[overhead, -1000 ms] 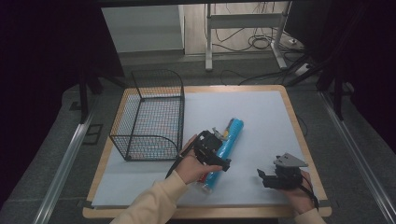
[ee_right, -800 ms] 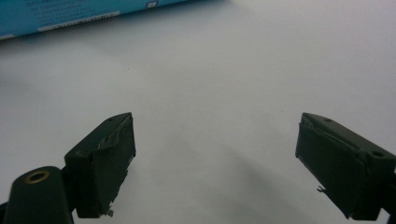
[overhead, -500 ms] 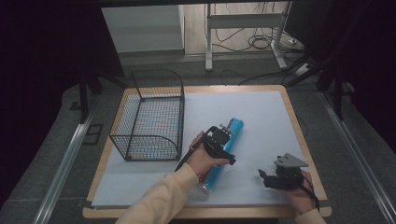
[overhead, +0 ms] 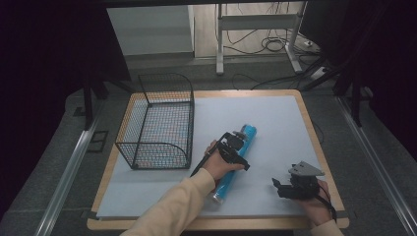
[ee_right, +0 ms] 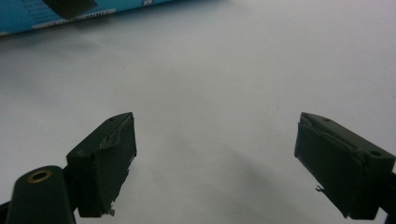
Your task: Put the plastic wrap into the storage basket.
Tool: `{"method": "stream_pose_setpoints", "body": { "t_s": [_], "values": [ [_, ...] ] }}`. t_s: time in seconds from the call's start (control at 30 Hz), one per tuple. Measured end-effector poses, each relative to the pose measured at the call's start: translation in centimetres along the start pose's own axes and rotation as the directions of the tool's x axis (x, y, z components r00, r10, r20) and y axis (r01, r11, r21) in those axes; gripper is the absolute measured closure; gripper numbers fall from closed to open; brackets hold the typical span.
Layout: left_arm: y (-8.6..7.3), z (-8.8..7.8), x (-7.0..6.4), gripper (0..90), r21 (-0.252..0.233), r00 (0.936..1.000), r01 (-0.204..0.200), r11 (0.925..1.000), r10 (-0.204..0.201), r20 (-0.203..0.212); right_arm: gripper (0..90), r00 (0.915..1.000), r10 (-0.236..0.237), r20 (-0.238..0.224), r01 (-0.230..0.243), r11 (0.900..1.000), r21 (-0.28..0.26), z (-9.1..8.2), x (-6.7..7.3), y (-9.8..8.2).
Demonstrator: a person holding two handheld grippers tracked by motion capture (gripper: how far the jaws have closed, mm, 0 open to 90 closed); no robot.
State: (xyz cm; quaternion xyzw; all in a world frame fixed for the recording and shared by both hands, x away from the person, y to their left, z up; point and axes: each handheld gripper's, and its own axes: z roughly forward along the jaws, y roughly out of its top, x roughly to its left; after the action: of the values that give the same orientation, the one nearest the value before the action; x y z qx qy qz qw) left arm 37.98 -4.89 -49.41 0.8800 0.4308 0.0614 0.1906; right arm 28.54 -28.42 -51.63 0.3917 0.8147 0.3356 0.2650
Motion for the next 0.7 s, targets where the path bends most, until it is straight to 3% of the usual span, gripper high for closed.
{"method": "stream_pose_setpoints", "body": {
  "t_s": [0.23,0.5,0.7],
  "values": [
    [-0.01,0.68,-0.20,24.7,0.048,0.9999,-0.003,0.9988,0.004,-0.013,13.0,1.0000,-0.003,-0.002,0.003,1.000,-0.003,-0.09,-0.06,-0.02],
    [0.16,0.53,0.33,26.1,0.063,0.9992,0.031,0.9975,-0.033,0.023,13.2,1.0000,-0.005,-0.003,0.005,1.000,0.004,-0.01,-0.02,-0.05],
    [0.26,0.38,0.79,26.6,0.073,0.9984,0.026,0.9970,-0.030,0.048,13.4,1.0000,-0.005,-0.004,0.005,1.000,0.005,0.02,-0.10,-0.08]
  ]
}}
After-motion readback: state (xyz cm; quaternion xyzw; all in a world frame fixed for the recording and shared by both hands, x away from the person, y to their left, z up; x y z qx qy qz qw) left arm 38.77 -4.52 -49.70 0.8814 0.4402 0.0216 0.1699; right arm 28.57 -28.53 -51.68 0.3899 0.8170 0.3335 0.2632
